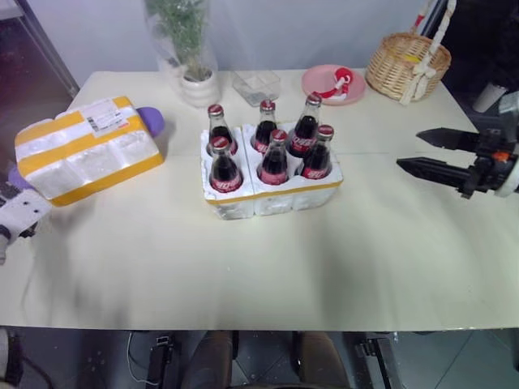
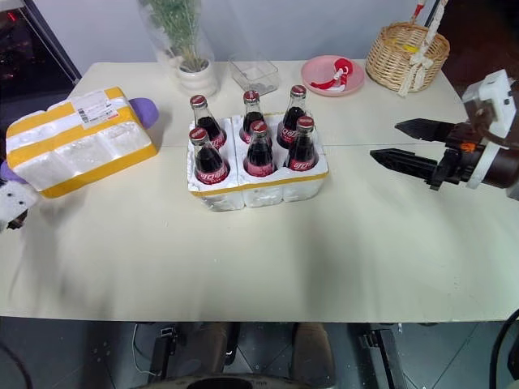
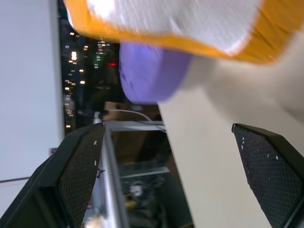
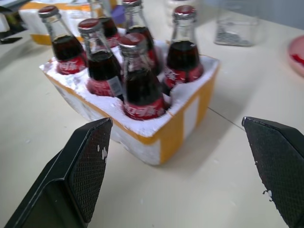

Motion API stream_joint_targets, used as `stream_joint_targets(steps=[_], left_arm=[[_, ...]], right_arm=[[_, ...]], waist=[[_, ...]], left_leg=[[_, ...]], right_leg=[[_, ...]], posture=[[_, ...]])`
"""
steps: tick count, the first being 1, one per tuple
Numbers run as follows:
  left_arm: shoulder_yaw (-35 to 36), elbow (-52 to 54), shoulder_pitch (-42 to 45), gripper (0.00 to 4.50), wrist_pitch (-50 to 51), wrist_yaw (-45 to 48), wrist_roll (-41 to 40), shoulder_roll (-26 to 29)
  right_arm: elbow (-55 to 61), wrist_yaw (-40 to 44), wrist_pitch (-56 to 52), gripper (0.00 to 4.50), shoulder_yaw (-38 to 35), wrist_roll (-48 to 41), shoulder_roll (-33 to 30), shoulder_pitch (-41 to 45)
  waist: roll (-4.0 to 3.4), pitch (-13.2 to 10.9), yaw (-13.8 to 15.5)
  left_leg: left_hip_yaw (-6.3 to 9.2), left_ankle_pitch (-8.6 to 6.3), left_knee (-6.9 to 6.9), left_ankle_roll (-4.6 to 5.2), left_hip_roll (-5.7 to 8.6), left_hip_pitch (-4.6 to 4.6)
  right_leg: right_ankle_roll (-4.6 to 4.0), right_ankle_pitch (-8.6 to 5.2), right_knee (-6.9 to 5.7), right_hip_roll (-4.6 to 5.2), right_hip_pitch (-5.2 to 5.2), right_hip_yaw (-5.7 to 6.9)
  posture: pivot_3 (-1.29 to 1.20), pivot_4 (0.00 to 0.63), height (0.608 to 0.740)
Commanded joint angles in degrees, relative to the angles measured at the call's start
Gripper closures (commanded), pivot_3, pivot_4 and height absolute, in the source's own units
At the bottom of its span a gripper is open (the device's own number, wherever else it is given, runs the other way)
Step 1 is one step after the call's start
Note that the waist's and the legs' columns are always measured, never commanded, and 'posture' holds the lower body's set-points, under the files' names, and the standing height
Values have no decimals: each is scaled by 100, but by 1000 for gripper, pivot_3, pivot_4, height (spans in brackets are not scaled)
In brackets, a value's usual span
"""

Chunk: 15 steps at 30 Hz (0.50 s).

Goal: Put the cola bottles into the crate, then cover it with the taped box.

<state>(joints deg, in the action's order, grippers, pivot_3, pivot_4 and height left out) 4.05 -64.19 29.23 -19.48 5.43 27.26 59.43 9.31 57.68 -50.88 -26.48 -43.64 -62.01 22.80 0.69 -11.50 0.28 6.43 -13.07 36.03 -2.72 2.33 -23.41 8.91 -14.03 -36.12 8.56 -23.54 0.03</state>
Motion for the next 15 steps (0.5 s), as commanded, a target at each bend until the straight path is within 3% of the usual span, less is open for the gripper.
stream_joint_targets(steps=[1, 8, 15], left_arm=[[-378, -475, 577, 0, -2, -334, 202, -7], [-1023, -1021, 1382, 0, 208, -390, 390, -390], [-1253, -1146, 1450, 0, 355, -240, 290, -604]], right_arm=[[286, -111, -70, 22, -433, -138, -100, -126], [389, -346, -214, 22, -770, -192, -110, -315], [386, -505, -226, 22, -915, -200, -142, -371]], waist=[[0, 0, -9], [2, 1, -29], [2, 1, -92]], left_leg=[[-1, 0, 3, 0, 0, 0], [-1, 0, 10, -1, 2, 1], [0, 1, 8, 0, 2, 1]], right_leg=[[3, 2, 0, 0, 1, 0], [5, 3, -1, 1, 5, 0], [5, 3, -2, 2, 5, 0]], posture=[[0, 150, 737], [0, 150, 737], [0, 150, 737]])
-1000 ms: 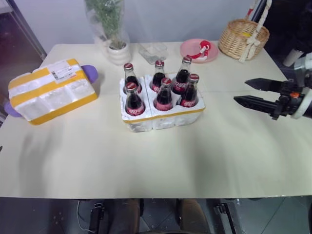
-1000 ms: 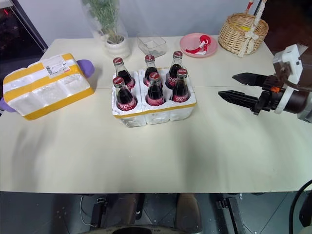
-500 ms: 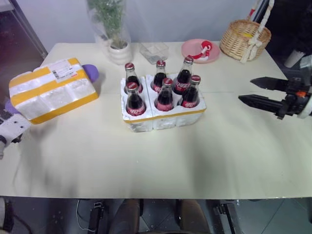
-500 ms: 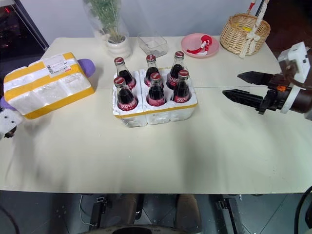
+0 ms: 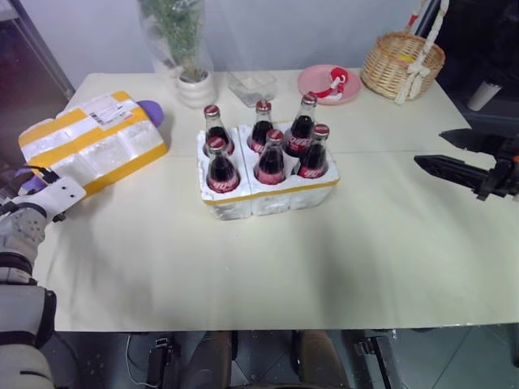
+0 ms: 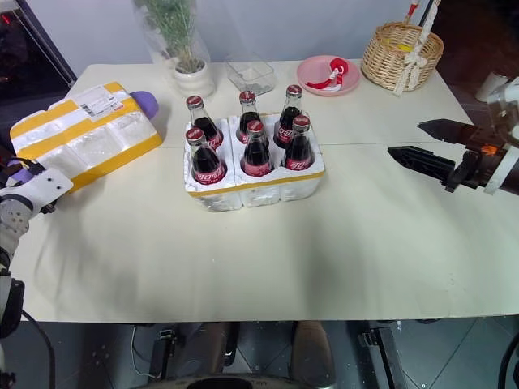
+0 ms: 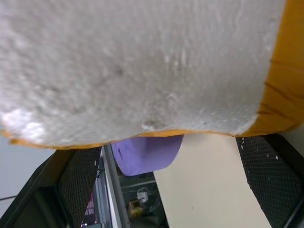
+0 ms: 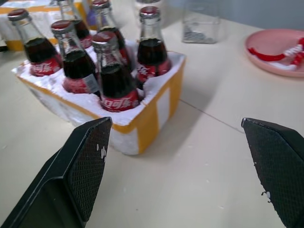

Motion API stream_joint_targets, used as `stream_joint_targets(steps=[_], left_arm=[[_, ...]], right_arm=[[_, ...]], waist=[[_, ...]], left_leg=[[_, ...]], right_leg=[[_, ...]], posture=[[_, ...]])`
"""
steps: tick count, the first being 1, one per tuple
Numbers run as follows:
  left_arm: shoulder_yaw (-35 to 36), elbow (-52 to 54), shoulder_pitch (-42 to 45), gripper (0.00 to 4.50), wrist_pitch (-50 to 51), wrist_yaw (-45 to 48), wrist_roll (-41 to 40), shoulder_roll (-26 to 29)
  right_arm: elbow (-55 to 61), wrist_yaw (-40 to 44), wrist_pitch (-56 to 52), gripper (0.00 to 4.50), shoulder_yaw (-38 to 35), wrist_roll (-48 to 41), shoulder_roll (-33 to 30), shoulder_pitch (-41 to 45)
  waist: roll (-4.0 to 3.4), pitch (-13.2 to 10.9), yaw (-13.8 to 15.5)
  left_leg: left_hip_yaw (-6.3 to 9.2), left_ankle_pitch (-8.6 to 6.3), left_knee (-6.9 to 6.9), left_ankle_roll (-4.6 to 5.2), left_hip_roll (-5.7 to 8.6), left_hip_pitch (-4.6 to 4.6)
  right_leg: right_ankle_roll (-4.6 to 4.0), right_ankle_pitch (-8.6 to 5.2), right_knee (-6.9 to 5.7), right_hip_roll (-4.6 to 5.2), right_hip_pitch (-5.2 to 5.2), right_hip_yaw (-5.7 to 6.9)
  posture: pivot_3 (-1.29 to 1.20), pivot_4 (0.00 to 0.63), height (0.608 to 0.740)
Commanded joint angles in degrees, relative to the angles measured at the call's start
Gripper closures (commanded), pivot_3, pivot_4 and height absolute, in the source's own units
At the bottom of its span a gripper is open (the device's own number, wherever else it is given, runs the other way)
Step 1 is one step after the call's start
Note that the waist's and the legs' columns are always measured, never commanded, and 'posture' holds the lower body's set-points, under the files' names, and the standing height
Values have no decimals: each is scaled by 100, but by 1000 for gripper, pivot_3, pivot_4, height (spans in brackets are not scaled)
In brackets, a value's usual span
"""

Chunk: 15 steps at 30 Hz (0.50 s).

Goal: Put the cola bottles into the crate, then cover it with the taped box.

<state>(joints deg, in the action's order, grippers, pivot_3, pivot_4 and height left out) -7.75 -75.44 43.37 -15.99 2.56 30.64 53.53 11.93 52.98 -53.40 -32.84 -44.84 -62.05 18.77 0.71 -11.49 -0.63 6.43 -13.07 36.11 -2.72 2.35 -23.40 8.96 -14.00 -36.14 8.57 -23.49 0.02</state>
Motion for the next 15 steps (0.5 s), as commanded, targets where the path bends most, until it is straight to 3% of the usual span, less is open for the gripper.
stream_joint_targets(steps=[1, 12, 15], left_arm=[[-86, -9, 18, 0, 10, 15, -50, -25], [-140, -53, 282, 0, 308, -291, -53, -44], [-214, -68, 357, 1348, 322, -292, -27, -97]], right_arm=[[129, -50, 30, 22, -290, -76, -135, 22], [19, -153, 168, 22, -129, -30, -47, 69], [21, -162, 204, 0, -94, -19, -28, 59]], waist=[[0, 0, -2], [0, 1, -6], [1, 1, -2]], left_leg=[[0, 0, 0, 0, 0, 1], [1, 0, 2, 0, 0, 1], [1, 0, 3, 0, 1, 1]], right_leg=[[0, 0, 0, 0, 0, 0], [0, 0, -1, 0, 2, 0], [0, 0, -1, 0, 4, 0]], posture=[[0, 150, 737], [0, 150, 737], [0, 150, 737]])
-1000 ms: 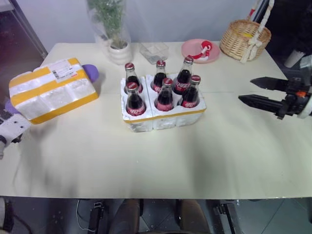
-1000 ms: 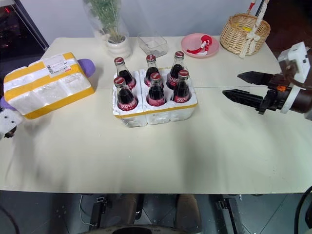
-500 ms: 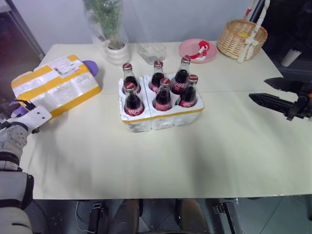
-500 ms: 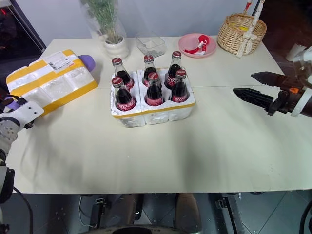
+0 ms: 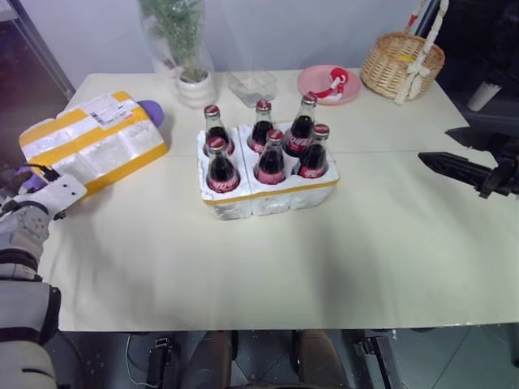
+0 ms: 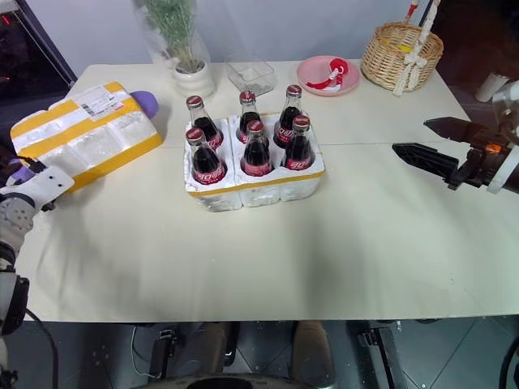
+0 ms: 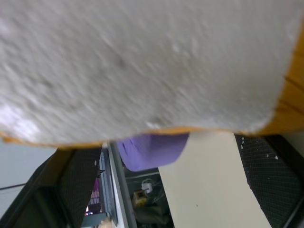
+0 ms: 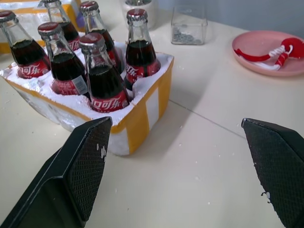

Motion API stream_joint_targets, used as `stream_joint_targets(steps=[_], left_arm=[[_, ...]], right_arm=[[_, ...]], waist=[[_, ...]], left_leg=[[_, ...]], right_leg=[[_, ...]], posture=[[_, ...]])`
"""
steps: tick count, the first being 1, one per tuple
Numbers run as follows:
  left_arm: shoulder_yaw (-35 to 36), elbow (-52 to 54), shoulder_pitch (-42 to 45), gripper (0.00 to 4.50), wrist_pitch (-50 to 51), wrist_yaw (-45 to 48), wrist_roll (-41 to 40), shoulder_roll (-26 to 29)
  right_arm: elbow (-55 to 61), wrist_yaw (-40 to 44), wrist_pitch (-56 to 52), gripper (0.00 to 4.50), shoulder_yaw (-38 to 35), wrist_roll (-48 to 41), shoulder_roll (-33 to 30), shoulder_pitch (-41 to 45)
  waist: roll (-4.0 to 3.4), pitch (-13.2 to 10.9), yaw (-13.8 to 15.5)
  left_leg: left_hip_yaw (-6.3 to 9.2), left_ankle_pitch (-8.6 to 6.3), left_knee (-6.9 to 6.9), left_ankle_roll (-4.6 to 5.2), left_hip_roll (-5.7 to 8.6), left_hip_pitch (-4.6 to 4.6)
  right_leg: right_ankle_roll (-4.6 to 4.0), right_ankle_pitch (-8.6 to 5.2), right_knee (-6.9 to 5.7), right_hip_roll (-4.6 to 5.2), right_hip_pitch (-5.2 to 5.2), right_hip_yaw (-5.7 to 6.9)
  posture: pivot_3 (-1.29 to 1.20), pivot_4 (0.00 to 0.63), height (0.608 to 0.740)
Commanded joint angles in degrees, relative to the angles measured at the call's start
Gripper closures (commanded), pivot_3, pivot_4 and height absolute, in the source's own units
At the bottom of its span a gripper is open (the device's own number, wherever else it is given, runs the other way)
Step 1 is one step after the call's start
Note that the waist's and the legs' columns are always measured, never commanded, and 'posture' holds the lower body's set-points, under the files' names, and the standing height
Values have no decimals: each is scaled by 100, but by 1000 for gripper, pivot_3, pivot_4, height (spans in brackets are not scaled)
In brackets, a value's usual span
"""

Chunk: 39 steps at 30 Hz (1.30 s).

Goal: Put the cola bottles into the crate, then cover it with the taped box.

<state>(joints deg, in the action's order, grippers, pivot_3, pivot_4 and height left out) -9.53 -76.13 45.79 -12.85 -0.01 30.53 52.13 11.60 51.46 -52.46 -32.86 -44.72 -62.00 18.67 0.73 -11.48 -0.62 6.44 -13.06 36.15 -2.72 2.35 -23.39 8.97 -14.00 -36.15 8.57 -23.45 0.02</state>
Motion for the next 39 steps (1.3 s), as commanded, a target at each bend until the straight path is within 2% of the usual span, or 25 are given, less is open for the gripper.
stream_joint_targets(steps=[1, 3, 9, 13, 16, 18, 19, 24, 28, 32, 35, 38, 39], left_arm=[[-60, 0, 135, 1801, 16, -51, -7, 29], [-107, 9, 164, 2876, 12, -112, 13, 25], [-72, 121, 63, 2876, -233, -106, -98, 148], [234, 503, -421, 2876, -669, -30, -452, 457], [445, 902, -1010, 3655, -885, 4, -705, 648], [497, 1183, -1365, 4397, -883, -55, -742, 771], [537, 1323, -1515, 4469, -847, -84, -768, 812], [1004, 2588, -2528, 4469, -700, -42, -1094, 932], [1887, 4640, -4201, 4469, -132, 16, -1375, 845], [2526, 6463, -5613, 4469, 727, 126, -1279, 382], [2497, 6850, -5928, 4469, 1232, 157, -969, 146], [2314, 6779, -5794, 4469, 1447, 96, -721, 36], [2300, 6717, -5693, 4032, 1564, 57, -694, -34]], right_arm=[[63, -6, 122, 0, -96, -34, -30, 51], [88, -9, 137, 0, -113, -44, -15, 7], [134, -56, 182, 0, -144, -39, 72, -126], [153, -96, 203, 0, -169, -32, 141, -254], [124, -90, 230, 0, -175, -39, 175, -311], [70, -86, 255, 0, -122, -33, 204, -304], [37, -76, 286, 0, -64, -18, 217, -284], [-172, -66, 422, 0, 264, 47, 257, -38], [-289, 2, 479, 0, 407, 92, 254, 39], [-298, 61, 504, 0, 411, 103, 244, -5], [-280, 74, 471, 0, 395, 73, 230, -7], [-297, 81, 475, 0, 408, 85, 219, 25], [-305, 73, 474, 0, 408, 87, 215, 42]], waist=[[0, 0, -5], [0, 0, -6], [3, 1, -7], [3, 1, -46], [3, 1, -56], [2, 1, -44], [2, 1, -33], [5, 4, -10], [4, 4, -34], [0, 6, -24], [2, 8, 11], [1, 10, 17], [-1, 11, 9]], left_leg=[[0, 0, 0, 0, 0, 0], [0, 0, -1, 0, 1, -1], [1, 0, 1, 0, 1, -1], [1, 0, -3, 0, 1, 0], [0, 0, -6, 0, -1, 1], [1, 0, -6, 0, -1, 1], [1, 0, -5, 0, -1, 1], [1, 0, 1, -1, 0, 1], [1, 0, -6, -1, -1, 1], [0, 0, -11, -1, -3, 1], [0, 0, -3, -1, -3, 3], [2, 0, 3, -1, -3, 4], [1, 0, 3, -1, -2, 5]], right_leg=[[0, 0, 1, 0, 0, 0], [0, 0, 1, 0, -1, 0], [0, 0, 0, 0, 0, 0], [0, 0, 0, 0, -3, -1], [0, 0, 0, 0, -5, -1], [0, 0, 0, 0, -5, -1], [0, 0, 0, 1, -4, -2], [-1, 1, 0, 1, 1, -2], [-2, 1, 3, 2, -3, -4], [-4, 0, 3, 1, -7, -8], [-5, 0, 4, 0, 1, -6], [-5, 0, 4, -1, 6, -5], [-5, 0, 5, 0, 7, -5]], posture=[[0, 150, 737], [0, 150, 737], [0, 150, 737], [0, 150, 737], [0, 150, 737], [0, 150, 737], [0, 150, 737], [0, 150, 737], [0, 150, 737], [0, 150, 737], [0, 150, 737], [0, 150, 737], [0, 150, 737]])
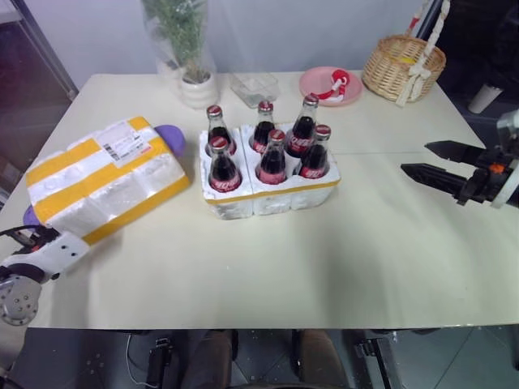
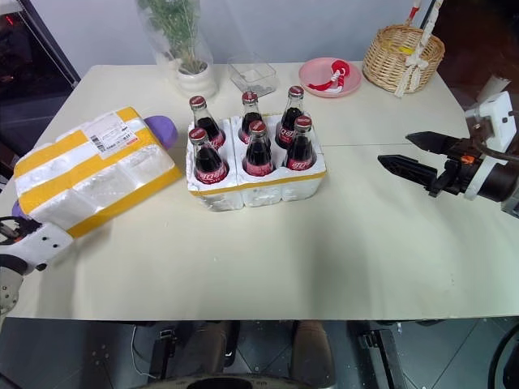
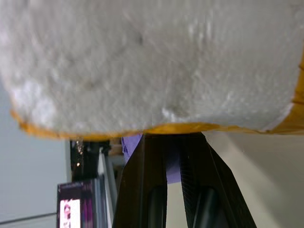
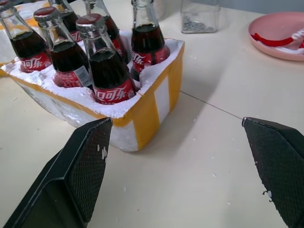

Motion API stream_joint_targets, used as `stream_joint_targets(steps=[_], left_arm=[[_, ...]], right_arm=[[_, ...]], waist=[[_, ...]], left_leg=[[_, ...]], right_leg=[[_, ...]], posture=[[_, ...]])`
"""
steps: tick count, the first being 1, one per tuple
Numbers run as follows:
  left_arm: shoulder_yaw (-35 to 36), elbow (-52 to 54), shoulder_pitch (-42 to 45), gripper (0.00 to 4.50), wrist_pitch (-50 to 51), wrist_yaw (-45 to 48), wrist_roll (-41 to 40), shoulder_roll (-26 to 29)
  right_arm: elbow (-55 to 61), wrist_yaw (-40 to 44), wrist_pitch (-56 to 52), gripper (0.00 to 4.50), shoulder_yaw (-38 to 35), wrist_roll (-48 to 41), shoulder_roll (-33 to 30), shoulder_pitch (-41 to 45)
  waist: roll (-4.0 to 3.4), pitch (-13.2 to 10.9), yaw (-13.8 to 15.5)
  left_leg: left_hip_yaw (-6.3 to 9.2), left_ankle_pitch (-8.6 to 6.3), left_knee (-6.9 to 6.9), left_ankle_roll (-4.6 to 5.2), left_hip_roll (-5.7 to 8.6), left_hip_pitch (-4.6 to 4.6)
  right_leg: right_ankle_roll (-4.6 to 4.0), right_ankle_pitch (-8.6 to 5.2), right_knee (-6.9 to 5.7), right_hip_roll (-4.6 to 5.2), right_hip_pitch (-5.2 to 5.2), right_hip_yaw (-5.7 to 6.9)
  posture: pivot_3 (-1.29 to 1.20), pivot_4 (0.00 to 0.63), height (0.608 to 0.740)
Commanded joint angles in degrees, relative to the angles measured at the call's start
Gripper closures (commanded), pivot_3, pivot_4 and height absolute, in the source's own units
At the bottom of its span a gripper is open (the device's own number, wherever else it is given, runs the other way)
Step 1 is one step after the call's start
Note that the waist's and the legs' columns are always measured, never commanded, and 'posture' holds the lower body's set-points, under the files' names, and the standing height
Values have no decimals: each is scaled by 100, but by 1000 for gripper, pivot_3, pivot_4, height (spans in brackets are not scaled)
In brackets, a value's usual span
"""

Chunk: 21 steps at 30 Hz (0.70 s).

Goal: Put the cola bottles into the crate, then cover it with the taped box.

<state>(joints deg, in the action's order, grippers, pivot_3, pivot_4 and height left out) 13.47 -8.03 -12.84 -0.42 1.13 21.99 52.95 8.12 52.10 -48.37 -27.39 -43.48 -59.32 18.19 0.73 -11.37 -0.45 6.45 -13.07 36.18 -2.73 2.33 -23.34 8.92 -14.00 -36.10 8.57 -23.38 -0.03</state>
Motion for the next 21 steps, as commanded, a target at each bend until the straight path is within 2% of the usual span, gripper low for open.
stream_joint_targets(steps=[1, 2, 6, 16, 21], left_arm=[[-25, -160, 259, 3547, 413, -89, 211, -149], [-56, -238, 347, 3169, 504, -106, 266, -178], [-198, -513, 628, 1165, 649, -269, 489, -248], [-453, -1371, 1467, 1165, 470, -678, 674, -282], [-842, -2170, 2226, 1165, 156, -780, 794, -225]], right_arm=[[40, -3, 55, 0, -143, -41, -60, 110], [47, -10, 35, 0, -166, -55, -71, 116], [141, -12, -50, 0, -316, -125, -100, 30], [523, 199, -274, 0, -749, -342, -242, -377], [955, 682, -392, 0, -1035, -672, -305, -796]], waist=[[-3, 2, -14], [-3, 2, -19], [-2, 2, -38], [1, 4, -13], [3, 6, -2]], left_leg=[[0, 0, 0, 0, 0, 0], [0, 0, -1, 0, 0, 0], [1, 0, -4, 0, 0, 1], [1, 0, -2, 0, 1, 0], [2, 0, -2, 0, 1, 0]], right_leg=[[0, 0, 0, 0, 0, 0], [0, 0, 0, 0, -1, 0], [0, 0, -2, -2, -4, 0], [1, 0, -2, 0, -2, 0], [1, 0, -1, -1, -2, 1]], posture=[[0, 150, 737], [0, 150, 737], [0, 150, 737], [0, 150, 737], [0, 150, 737]])
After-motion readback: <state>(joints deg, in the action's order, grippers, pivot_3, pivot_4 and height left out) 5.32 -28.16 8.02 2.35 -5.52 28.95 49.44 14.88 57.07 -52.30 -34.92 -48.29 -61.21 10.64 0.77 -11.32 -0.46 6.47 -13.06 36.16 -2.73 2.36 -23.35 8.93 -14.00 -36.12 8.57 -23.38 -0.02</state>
